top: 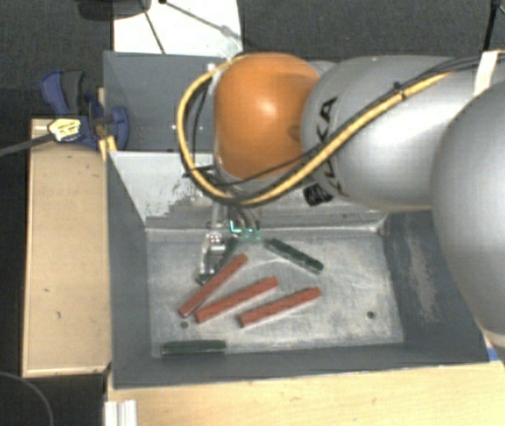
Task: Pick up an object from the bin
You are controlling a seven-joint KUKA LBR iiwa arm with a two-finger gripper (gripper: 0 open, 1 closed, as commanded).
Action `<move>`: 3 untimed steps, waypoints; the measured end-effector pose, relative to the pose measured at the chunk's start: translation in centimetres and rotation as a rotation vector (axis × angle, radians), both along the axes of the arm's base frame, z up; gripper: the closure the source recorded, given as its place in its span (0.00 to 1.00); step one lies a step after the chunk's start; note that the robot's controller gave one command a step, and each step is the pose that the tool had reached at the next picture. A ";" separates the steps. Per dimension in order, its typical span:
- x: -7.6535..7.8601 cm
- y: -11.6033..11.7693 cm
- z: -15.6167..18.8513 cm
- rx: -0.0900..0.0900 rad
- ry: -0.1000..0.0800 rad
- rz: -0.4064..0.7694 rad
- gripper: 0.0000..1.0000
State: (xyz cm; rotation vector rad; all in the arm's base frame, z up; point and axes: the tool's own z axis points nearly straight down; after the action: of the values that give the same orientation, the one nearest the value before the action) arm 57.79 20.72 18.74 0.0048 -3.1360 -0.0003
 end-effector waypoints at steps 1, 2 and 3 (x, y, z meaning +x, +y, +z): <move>0.2 -0.1 0.5 0.001 -0.008 -0.005 0.00; 0.4 -2.4 -4.8 0.003 -0.015 0.221 0.00; -0.2 -7.0 -3.8 0.002 -0.008 0.508 0.00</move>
Offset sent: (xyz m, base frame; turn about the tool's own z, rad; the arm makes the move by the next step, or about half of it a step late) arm 0.0024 -0.0553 -0.1174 -0.4744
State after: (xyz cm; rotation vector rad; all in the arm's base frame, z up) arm 57.57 13.74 14.89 0.7940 -3.0422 -0.0014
